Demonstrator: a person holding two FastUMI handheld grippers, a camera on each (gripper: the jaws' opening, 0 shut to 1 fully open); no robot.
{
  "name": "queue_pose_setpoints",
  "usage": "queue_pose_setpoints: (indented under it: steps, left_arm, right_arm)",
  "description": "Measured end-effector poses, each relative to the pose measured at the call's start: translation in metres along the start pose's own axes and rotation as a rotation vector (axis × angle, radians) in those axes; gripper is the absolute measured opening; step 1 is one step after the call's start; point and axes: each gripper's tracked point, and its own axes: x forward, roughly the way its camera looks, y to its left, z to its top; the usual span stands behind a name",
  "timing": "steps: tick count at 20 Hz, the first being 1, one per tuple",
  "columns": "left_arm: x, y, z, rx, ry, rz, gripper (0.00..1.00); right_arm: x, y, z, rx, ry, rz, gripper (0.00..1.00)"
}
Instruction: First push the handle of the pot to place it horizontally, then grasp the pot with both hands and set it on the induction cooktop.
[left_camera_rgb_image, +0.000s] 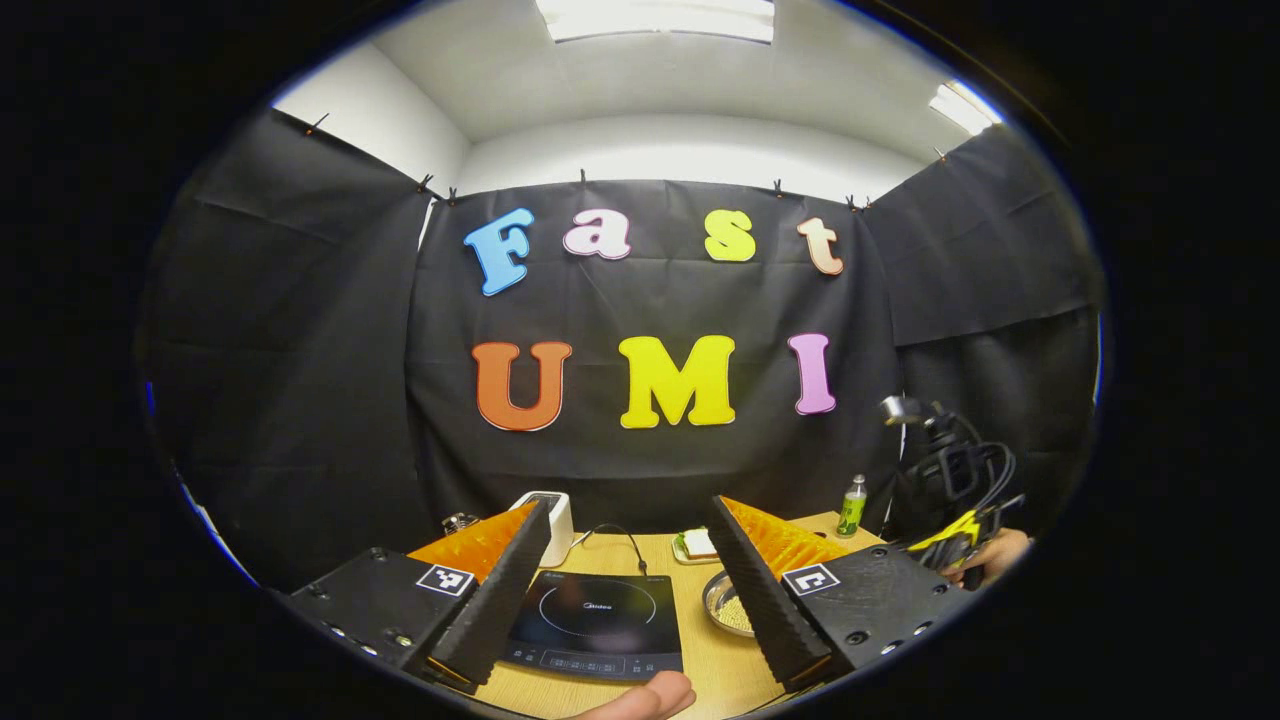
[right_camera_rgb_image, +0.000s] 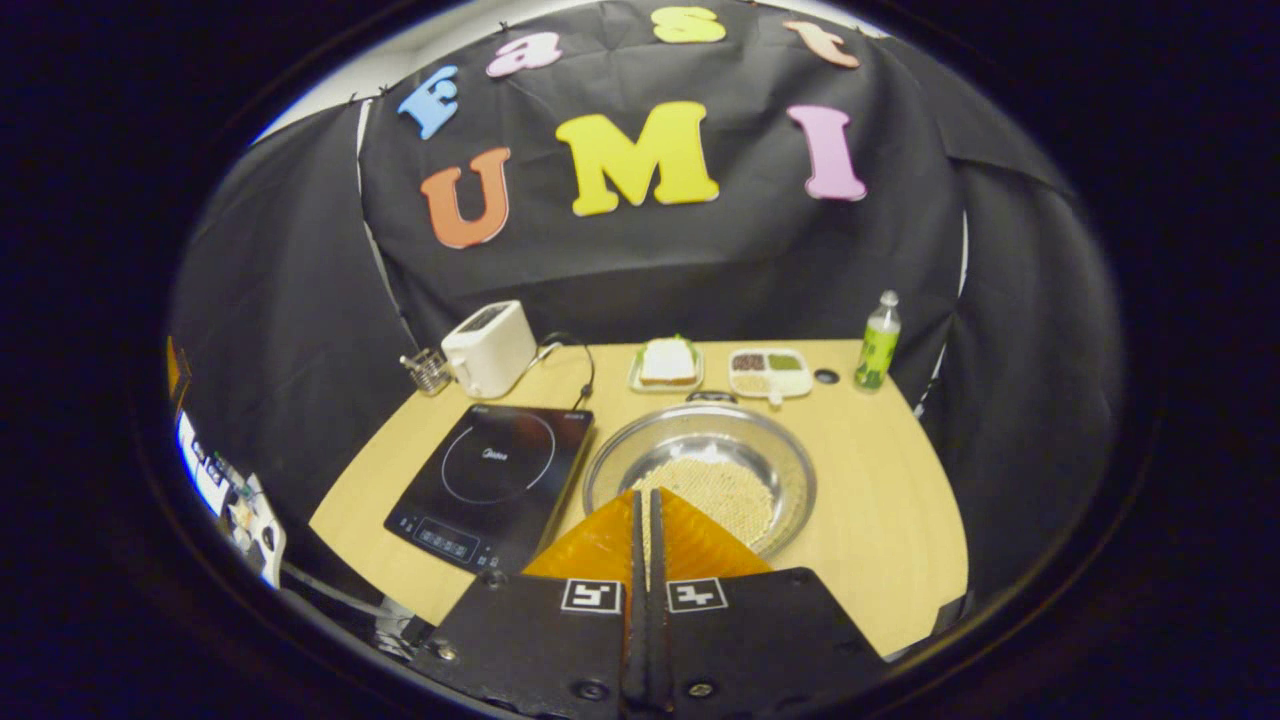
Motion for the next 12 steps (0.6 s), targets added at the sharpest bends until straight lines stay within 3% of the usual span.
queue_pose_setpoints:
  steps: [8,12]
  left_arm:
    - [0.001,0.012,-0.012,-0.009,0.019,0.02,0.96]
    - [0.003,0.019,-0.014,-0.018,0.023,0.028,0.96]
  right_arm:
    - [0.069,0.039,-0.078,0.041,0.279,0.095,0.04]
    - [0.092,0.044,-0.119,0.063,0.389,0.106,0.04]
